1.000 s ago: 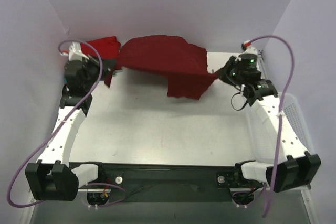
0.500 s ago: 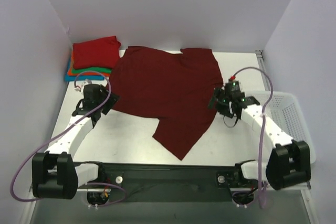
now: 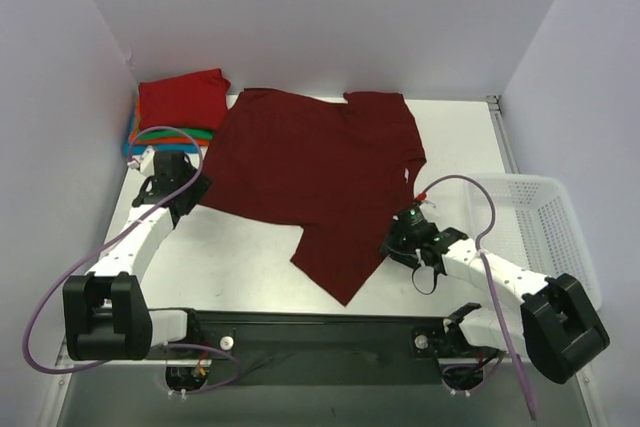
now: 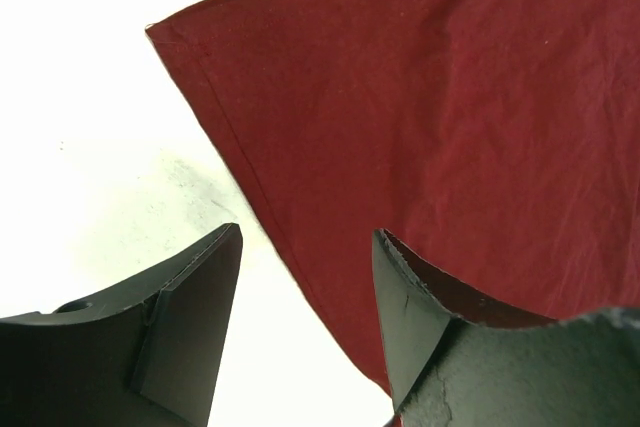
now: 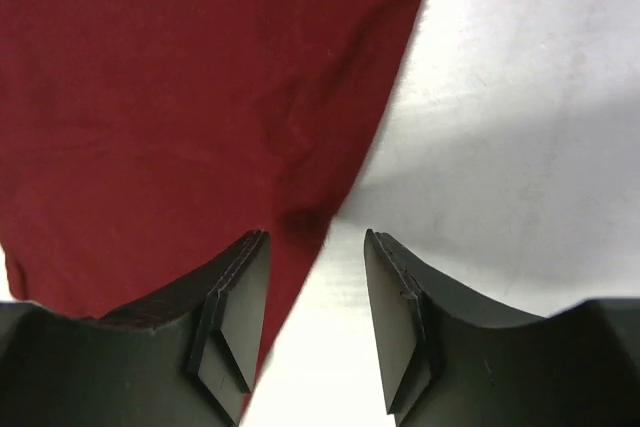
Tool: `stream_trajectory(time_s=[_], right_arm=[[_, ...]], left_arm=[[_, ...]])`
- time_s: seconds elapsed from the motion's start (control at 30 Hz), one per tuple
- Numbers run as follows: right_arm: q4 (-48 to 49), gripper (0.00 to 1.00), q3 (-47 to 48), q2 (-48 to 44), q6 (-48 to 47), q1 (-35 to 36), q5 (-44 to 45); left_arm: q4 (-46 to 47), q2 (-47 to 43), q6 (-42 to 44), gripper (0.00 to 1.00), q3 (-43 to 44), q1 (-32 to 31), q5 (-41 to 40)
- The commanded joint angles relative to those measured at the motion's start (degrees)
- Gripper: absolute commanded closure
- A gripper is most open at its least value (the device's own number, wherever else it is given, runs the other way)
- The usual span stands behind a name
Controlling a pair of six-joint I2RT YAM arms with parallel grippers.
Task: Fold and stack the t-shirts
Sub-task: Flatten out the tshirt
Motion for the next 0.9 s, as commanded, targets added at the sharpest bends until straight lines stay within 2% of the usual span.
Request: stream_trajectory(time_s=[0.0,0.17,0.23,0.27,0.33,0.37,0.4,0.53,0.7,0.8,0.83,0.87], right_arm=[[5.6,0.58,0.0,3.8,3.5,1.1,4.5],[11.1,0.59,-0.6,8.5,3.8,1.3,5.6],[12.2,0.64,-0.4,9.9,3.4,1.4,5.7],[12.2,0.73,-0.3,11.2,3.3,1.5,5.6],[10.6,0.86,0.0,11.6,2.9,1.4,5.7],[9.6,0.97,0.0,10.9,2.5,1.4,5.9],[8.3,1.0,0.0,10.2,2.1,0.9,6.5],[-0.9,1.0,-1.8,3.6,-0.5,-3.4,5.9],[-6.0,0.97,-5.9,-8.5,-3.4,-10.2,2.5],[-8.0,0.79,-5.6,-11.4,-4.4,-11.2,1.1],[-8.5,0.66,-4.8,-11.7,-4.9,-11.2,0.3],[-8.8,0.61,-4.2,-11.8,-5.1,-11.2,-0.4]], left_arm=[[0.4,0.1,0.5,0.35,2.1,0.4,-0.4],[1.2,-2.2,0.9,0.35,-0.8,0.4,-0.6],[1.2,-2.7,1.2,0.35,-2.5,0.4,-0.5],[1.1,-2.8,1.2,0.35,-3.1,0.4,-0.6],[0.9,-3.3,0.8,0.35,-4.6,0.4,-1.0],[0.2,-3.5,0.6,0.35,-5.0,0.4,-1.6],[-0.4,-3.8,0.5,0.35,-5.4,0.4,-1.8],[-3.4,-6.1,-2.3,0.35,-7.3,0.2,-4.1],[-4.0,-8.3,-4.2,0.35,-11.2,-0.3,-4.1],[-2.9,-8.6,-5.3,0.35,-13.6,-0.7,-4.1],[-2.2,-8.5,-5.9,0.35,-14.1,-0.7,-4.0],[-2.1,-8.6,-6.6,0.35,-14.5,-0.8,-4.1]])
